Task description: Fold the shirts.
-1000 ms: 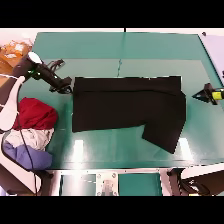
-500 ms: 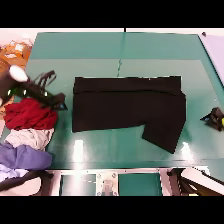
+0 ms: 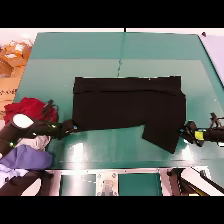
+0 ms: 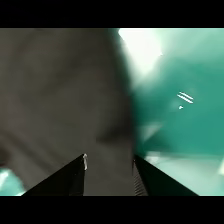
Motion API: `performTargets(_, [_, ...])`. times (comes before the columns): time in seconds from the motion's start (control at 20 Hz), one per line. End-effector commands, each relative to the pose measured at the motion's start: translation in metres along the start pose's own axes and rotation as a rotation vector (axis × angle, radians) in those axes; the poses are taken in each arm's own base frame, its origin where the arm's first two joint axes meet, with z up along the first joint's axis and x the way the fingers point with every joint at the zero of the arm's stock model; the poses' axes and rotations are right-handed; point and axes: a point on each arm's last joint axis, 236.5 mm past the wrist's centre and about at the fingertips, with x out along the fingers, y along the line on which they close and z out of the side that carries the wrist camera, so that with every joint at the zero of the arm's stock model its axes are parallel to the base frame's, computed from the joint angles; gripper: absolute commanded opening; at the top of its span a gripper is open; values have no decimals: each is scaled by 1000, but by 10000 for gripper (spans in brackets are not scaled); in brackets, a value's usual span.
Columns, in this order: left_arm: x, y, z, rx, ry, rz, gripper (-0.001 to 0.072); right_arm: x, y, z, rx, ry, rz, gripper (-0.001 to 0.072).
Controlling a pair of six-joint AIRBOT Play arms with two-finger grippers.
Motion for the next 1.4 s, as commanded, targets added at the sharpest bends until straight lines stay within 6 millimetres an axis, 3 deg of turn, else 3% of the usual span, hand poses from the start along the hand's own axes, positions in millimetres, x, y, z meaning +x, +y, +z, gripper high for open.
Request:
performTargets(0.0, [23, -22, -4, -32, -85, -41, 595, 23, 14, -11, -36, 38, 20, 351])
performTargets(0.05, [27, -29, -4, -44, -107, -47, 595, 25, 17, -14, -54, 49, 17, 342])
performTargets(0.1, [30, -36, -6, -39, -116, -54, 596, 26, 19, -14, -62, 51, 18, 260])
performTargets(0.25, [40, -46, -28, -24, -74, -49, 595, 22, 22, -6, -72, 29, 17, 253])
performTargets(0.4, [46, -36, -27, -88, -96, 7, 596, 20, 32, 0, -56, 8, 52, 253])
performTargets(0.5, [50, -24, -18, -100, -127, 46, 595, 20, 35, 2, -47, 2, 68, 253])
performTargets(0.7, [59, -13, 28, -169, -303, 51, 594, 20, 37, 1, -44, 5, 73, 253])
performTargets(0.8, [67, -3, 29, -189, -302, 78, 589, 20, 38, 0, -42, 11, 78, 253])
performTargets(0.85, [72, 3, 28, -209, -294, 93, 358, 20, 38, -1, -42, 13, 79, 253])
performTargets(0.9, [74, 5, 25, -214, -282, 101, 19, 20, 38, -3, -43, 21, 80, 253])
performTargets(1.15, [70, -7, 19, -84, -188, 125, 27, 5, 21, -5, -64, 63, 27, 249])
performTargets(1.2, [65, -5, 24, -67, -174, 134, 28, 0, 20, -4, -51, 69, 35, 207])
performTargets(1.25, [60, -1, 30, -61, -167, 143, 28, -3, 19, -6, -40, 80, 44, 84])
performTargets(1.35, [48, 11, 43, -60, -160, 162, 27, -5, 18, -13, -35, 108, 48, 11])
